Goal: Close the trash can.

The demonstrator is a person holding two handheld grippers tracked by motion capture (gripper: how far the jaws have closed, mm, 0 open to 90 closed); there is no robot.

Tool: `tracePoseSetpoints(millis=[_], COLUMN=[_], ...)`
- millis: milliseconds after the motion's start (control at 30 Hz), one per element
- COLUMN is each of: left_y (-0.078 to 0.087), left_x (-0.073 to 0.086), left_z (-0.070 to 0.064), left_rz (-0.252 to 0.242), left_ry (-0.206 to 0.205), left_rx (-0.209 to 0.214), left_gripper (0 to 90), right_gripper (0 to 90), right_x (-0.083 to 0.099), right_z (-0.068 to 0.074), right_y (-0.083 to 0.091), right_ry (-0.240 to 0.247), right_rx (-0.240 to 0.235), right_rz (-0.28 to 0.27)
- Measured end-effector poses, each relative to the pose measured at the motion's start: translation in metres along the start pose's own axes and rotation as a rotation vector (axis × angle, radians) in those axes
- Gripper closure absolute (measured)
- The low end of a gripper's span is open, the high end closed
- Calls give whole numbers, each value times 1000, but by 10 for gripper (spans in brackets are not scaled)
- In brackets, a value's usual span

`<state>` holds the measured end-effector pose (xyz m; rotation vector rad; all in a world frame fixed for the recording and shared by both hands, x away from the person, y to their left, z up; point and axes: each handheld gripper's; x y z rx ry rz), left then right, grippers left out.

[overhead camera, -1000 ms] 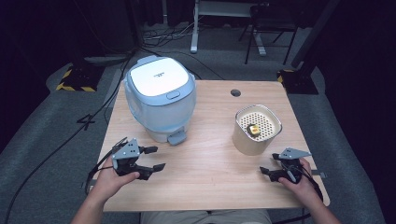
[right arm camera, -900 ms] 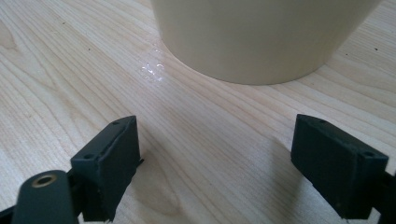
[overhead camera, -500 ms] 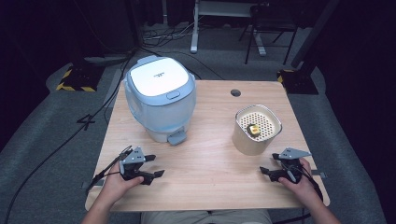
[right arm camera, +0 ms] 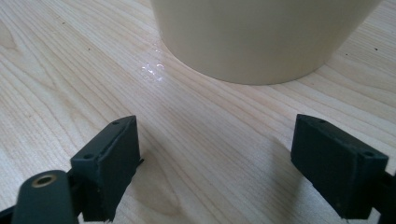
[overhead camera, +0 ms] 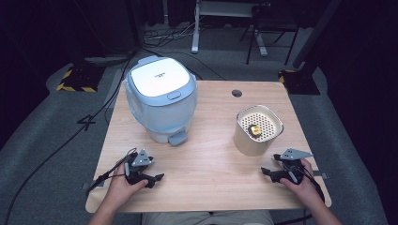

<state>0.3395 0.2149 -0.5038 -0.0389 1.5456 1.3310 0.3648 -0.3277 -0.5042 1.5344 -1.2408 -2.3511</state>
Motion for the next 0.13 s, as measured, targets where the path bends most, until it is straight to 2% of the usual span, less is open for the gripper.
tracePoseSetpoints(millis=[133], left_y=[0], left_x=[0], left_z=[0], left_rz=[1], left_ry=[1], left_rx=[-1], left_gripper=[184], right_gripper=[158], right_x=[0], right_z=[0], right_y=[0], right_ry=[1], right_rx=[0], right_rz=[0])
Point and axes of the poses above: each handheld gripper's, and its own axes: y roughly backward along the jaws, x roughly out of its underside, z roughly to its left, and after that the axes turned 15 degrees about -x, right-handed
